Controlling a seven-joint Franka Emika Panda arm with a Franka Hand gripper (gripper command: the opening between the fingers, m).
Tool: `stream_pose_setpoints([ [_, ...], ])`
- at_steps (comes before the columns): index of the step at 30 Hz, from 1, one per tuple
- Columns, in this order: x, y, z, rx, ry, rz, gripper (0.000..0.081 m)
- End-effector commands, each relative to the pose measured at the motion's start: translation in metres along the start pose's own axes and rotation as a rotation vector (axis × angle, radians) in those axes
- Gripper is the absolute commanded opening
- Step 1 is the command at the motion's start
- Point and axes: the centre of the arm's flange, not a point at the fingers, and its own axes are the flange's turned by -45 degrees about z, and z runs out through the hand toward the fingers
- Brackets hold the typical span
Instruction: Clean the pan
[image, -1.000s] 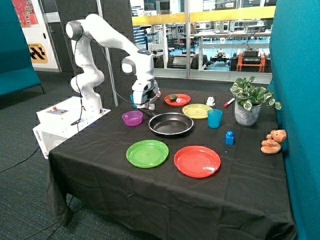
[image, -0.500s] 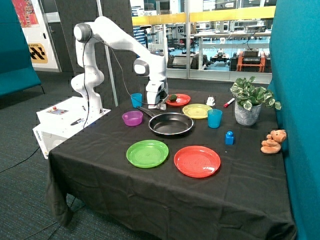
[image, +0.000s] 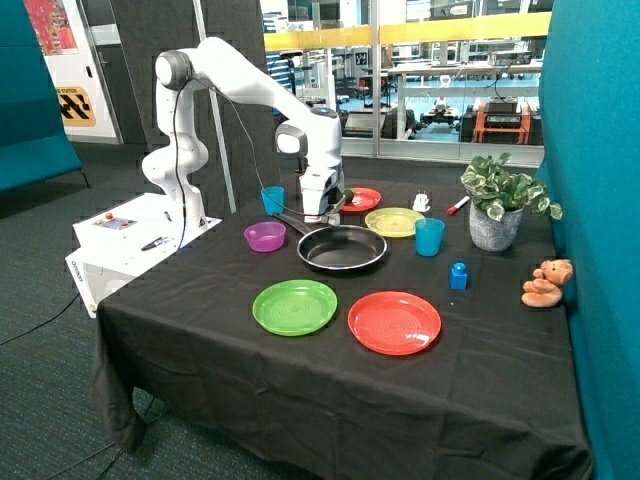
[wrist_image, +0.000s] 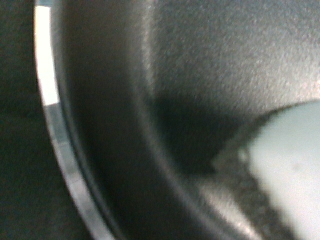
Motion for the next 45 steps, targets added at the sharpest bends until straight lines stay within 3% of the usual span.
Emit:
stream_pose_setpoints([
  [1,0.012,0.010,0.011,0.0008,0.0024,0.006,0.0000],
  [10,0.011,0.023,0.025,0.0008,0.0024,0.012,0.0000],
  [19,0.002,0.017,0.038,0.0008,0.0024,-0.015,0.0000],
  [32,0.024,0.005,0.035,0.0007,0.0024,-0.045,0.0000],
  [45,0.035,-0.009,0.049,0.0007,0.0024,-0.068,0.0000],
])
